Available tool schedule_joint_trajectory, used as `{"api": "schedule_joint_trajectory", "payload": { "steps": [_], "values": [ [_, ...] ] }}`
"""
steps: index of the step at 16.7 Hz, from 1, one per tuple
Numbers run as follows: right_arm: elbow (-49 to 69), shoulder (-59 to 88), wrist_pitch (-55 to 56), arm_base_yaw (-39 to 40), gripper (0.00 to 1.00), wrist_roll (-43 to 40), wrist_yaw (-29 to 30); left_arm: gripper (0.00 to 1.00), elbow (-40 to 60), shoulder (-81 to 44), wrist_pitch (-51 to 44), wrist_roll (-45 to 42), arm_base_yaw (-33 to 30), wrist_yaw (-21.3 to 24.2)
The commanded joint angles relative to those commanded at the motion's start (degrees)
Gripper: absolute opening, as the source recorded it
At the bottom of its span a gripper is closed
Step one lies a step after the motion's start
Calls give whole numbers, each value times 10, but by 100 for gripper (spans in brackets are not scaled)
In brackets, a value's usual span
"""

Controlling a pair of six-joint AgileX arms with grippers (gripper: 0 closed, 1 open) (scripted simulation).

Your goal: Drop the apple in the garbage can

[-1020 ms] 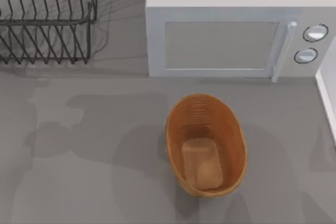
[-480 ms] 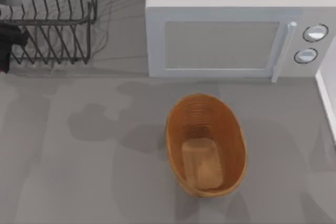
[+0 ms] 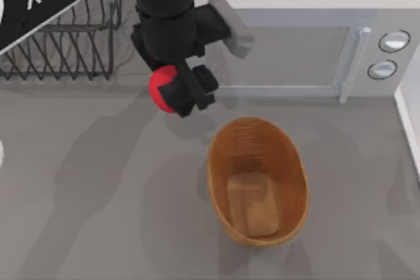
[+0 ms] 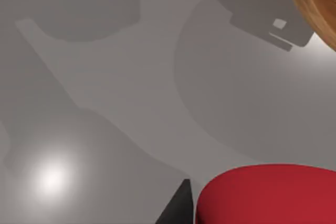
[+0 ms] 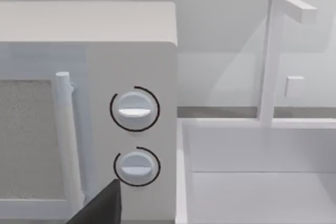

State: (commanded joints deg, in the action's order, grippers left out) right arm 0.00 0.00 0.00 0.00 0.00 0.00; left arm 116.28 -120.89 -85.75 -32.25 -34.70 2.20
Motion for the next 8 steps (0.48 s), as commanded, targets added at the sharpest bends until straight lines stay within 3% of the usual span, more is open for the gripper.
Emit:
{"api": "schedule_joint_trajectory", "payload": {
  "steps": [4, 8],
  "values": [
    [0, 0, 0, 0, 100, 0, 0, 0, 65, -35, -21, -58, -132, 3],
    [0, 0, 0, 0, 100, 0, 0, 0, 86, -44, -26, -77, -167, 3]
  ]
}}
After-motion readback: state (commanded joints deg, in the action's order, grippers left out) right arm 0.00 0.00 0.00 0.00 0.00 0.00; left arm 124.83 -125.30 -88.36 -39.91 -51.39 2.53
